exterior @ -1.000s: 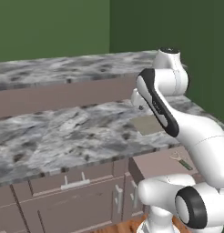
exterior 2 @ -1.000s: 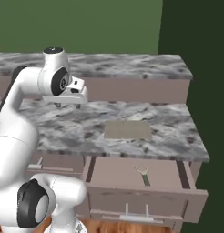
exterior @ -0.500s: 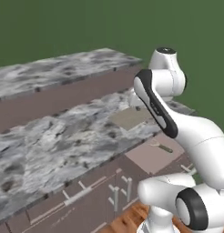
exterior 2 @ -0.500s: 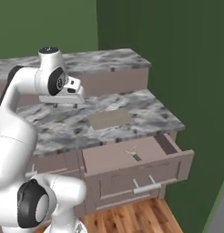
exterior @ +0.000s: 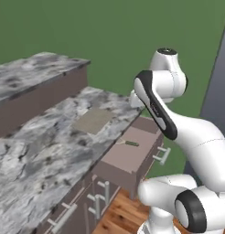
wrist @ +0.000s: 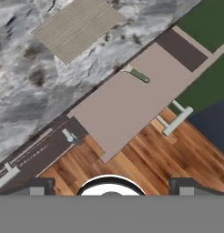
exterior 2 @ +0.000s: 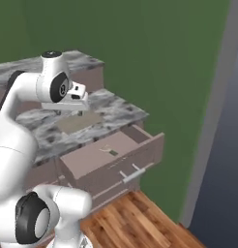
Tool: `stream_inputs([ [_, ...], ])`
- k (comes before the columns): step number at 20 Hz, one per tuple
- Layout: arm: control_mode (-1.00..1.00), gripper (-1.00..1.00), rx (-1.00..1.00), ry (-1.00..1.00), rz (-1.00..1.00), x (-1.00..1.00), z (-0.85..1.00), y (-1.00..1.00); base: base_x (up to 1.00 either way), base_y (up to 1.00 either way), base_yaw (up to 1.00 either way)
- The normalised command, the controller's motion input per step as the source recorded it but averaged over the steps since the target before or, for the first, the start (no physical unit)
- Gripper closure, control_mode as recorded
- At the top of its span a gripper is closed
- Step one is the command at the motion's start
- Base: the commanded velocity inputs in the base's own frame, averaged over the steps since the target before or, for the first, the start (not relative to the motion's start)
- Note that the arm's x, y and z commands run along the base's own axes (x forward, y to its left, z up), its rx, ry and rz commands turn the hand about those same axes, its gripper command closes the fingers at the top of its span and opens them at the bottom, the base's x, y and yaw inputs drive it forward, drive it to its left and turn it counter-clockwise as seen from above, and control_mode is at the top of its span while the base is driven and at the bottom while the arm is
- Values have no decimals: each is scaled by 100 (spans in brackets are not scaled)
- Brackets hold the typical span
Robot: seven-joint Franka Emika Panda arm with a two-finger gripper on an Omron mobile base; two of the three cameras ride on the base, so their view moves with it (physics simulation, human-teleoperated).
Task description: Pick the peeler from the drawer and place it on the counter.
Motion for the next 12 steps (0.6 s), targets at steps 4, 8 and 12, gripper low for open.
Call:
stream_inputs([
  [4, 100, -100, 0, 0, 0, 0, 0, 0, -1, 47, -58],
  [8, -100, -100, 4, 0, -39, -4, -9, 12, -2, 10, -14],
  [12, -100, -100, 10, 0, -33, 2, -17, 0, 0, 0, 0],
])
